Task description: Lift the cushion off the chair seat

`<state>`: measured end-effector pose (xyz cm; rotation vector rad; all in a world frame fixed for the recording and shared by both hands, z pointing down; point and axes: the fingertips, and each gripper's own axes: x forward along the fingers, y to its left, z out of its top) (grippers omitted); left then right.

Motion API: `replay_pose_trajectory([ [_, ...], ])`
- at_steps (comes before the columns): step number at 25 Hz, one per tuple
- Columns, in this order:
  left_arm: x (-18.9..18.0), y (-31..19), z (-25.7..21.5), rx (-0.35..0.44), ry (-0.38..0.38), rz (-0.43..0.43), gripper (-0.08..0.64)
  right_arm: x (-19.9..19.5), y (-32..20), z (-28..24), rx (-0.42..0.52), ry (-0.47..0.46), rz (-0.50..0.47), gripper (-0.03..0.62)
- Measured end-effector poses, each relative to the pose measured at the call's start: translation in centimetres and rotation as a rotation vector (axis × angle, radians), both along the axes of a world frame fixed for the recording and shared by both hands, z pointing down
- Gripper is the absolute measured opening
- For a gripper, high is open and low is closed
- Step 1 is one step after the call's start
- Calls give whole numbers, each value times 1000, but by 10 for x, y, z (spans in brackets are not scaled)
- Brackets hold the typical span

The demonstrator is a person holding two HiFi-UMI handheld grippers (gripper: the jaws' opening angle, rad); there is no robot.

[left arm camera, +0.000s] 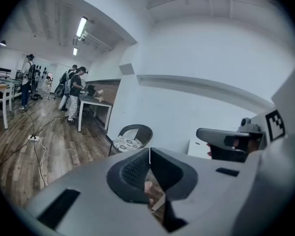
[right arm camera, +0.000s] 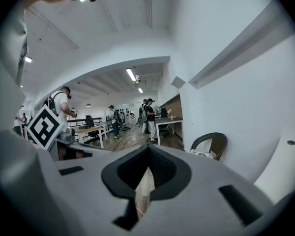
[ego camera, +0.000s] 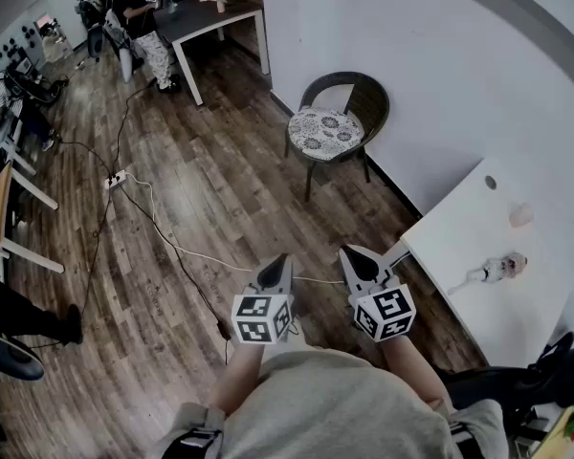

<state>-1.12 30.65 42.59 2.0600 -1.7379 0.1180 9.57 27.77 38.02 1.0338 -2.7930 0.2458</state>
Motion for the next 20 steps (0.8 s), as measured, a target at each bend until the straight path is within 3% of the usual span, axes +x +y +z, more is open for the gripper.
replay_pose_trajectory([
  [9, 40, 30, -31, 51, -76, 33, 11, 45, 36, -18, 32, -40, 41, 1],
  [20, 44, 63, -26, 62, -47, -4, 11, 49, 69, -11, 29, -20, 6, 2],
])
